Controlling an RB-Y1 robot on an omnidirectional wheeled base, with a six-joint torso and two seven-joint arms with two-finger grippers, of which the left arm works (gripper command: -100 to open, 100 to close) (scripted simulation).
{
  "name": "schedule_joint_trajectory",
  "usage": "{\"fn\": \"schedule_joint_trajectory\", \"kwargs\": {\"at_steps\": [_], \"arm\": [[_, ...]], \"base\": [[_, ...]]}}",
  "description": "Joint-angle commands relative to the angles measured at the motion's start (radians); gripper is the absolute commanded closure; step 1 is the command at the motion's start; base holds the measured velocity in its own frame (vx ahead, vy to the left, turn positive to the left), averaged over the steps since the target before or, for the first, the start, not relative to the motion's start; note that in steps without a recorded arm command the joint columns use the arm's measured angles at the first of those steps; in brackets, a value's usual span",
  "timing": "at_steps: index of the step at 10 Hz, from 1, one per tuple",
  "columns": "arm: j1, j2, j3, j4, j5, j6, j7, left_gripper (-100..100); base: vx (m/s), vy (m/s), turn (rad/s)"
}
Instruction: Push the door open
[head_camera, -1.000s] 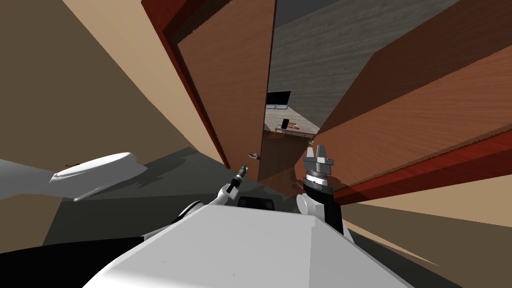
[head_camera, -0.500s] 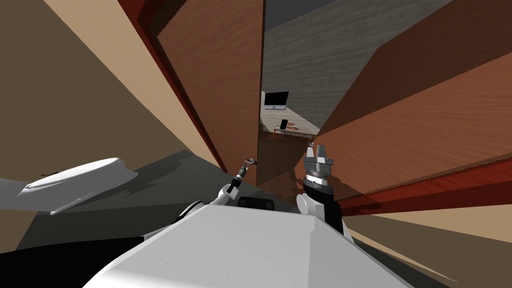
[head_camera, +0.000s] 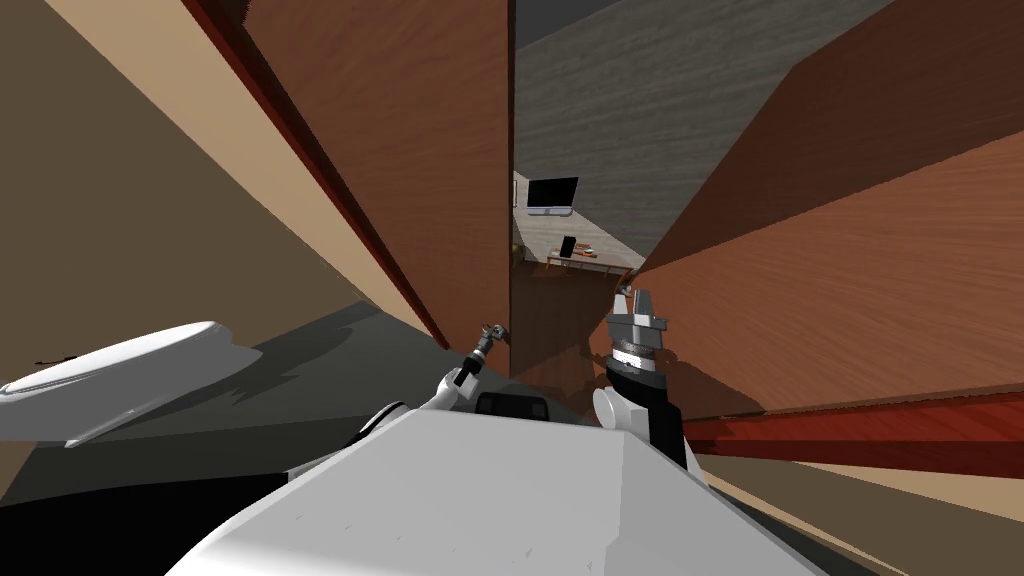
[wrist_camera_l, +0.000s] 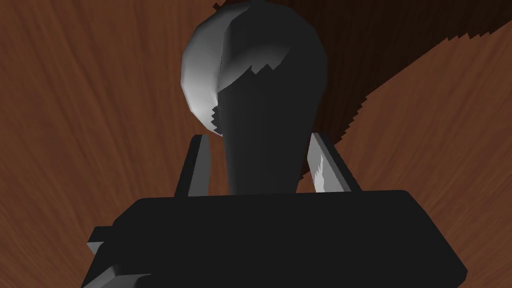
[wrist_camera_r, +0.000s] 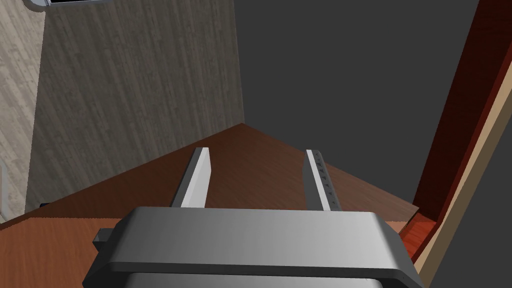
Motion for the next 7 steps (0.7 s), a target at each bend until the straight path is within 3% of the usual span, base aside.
{"fn": "schedule_joint_trajectory", "kwargs": {"at_steps": [1, 5, 7], "arm": [[0.001, 0.000, 0.000, 0.000, 0.000, 0.000, 0.000, 100], [0.001, 0.000, 0.000, 0.000, 0.000, 0.000, 0.000, 100], [-0.003, 0.001, 0.018, 0.001, 0.009, 0.003, -0.009, 100]], "base": [[-0.026, 0.008, -0.011], [-0.003, 0.002, -0.004], [0.114, -0.069, 0.039]]}}
